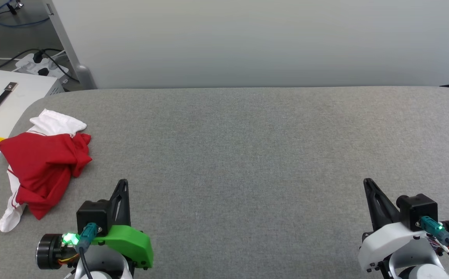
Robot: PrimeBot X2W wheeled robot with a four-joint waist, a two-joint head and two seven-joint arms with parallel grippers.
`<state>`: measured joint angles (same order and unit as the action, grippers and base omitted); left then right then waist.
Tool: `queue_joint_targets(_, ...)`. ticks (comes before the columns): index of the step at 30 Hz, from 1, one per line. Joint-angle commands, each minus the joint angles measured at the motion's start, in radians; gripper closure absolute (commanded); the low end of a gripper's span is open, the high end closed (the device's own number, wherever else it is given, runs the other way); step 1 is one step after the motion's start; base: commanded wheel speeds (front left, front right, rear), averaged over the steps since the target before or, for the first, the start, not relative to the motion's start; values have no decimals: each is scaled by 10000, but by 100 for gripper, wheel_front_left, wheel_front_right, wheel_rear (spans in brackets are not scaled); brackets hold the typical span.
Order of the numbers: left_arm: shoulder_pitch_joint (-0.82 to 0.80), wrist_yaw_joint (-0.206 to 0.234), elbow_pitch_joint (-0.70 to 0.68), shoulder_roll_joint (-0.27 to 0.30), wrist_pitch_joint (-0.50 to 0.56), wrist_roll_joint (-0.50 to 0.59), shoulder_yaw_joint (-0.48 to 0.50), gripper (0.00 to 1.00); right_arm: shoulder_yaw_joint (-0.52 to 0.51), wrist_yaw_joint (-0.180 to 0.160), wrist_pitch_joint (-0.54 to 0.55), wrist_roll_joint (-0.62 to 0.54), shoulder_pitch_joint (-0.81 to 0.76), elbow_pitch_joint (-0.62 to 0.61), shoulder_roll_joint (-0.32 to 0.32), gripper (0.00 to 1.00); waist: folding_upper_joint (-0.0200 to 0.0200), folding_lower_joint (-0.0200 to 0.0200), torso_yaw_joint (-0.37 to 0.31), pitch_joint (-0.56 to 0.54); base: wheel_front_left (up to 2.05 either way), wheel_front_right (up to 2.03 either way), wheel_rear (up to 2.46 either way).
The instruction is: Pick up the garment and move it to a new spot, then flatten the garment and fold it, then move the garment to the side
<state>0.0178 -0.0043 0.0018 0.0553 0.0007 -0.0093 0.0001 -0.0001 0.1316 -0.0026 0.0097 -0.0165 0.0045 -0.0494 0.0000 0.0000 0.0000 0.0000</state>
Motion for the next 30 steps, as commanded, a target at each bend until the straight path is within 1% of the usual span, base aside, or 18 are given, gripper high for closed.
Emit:
queue_joint_targets(1,-178,43,-18,-51,-7,93,-1,100,1,-9,26,-97,165,-45,-8,100,0,0,0,0,0,0,0)
queue_joint_targets(30,-178,43,-18,-51,-7,93,-1,100,1,-9,26,-97,165,-45,-8,100,0,0,0,0,0,0,0)
